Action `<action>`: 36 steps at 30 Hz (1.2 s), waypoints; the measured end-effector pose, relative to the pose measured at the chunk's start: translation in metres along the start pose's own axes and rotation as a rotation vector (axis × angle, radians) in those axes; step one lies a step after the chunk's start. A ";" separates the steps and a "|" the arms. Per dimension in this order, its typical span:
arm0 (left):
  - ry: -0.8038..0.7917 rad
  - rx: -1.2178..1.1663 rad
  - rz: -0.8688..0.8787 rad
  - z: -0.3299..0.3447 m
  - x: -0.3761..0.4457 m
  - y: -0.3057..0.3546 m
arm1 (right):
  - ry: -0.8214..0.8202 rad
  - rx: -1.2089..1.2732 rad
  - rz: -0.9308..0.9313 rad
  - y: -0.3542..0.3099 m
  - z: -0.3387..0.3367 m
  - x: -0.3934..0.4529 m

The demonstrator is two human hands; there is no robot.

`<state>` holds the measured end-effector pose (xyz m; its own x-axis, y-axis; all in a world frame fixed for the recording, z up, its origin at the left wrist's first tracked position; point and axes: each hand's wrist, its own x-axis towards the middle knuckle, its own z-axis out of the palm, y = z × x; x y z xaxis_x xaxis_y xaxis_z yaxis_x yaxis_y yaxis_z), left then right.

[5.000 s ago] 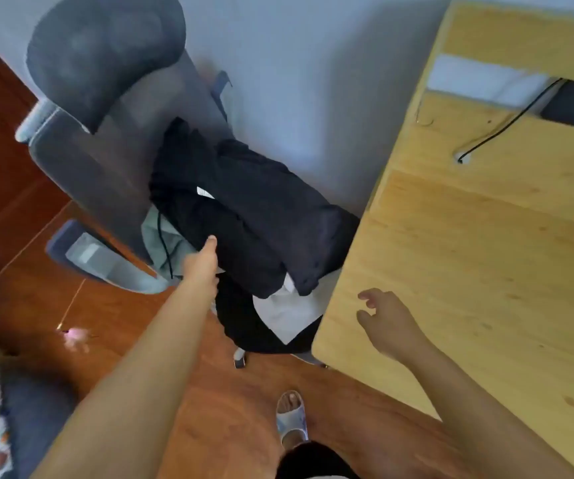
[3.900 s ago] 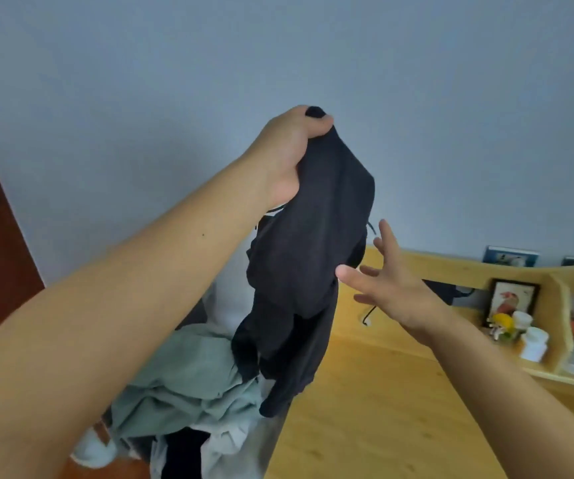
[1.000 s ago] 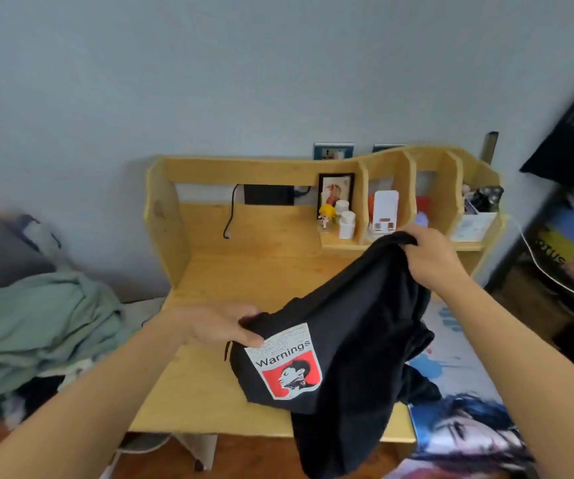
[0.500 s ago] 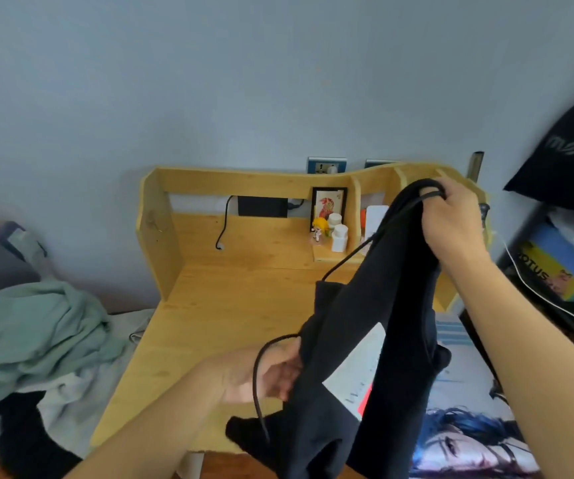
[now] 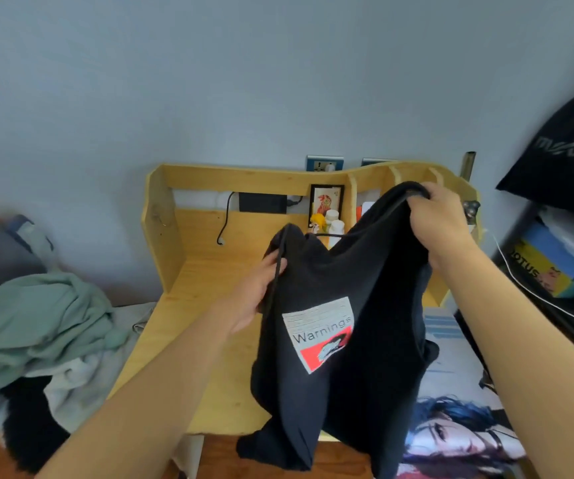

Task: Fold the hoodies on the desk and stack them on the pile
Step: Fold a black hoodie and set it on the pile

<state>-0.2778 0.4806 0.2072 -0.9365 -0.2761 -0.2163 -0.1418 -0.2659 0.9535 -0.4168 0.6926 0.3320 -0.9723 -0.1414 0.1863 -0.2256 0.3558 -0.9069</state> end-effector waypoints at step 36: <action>-0.096 0.306 -0.460 0.041 -0.072 -0.184 | 0.009 0.084 0.177 0.032 -0.011 -0.028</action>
<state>-0.1972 0.5874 0.0556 -0.7791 -0.1055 -0.6179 -0.6159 -0.0547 0.7859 -0.3977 0.7177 0.3019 -0.9969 -0.0748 0.0242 -0.0454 0.2964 -0.9540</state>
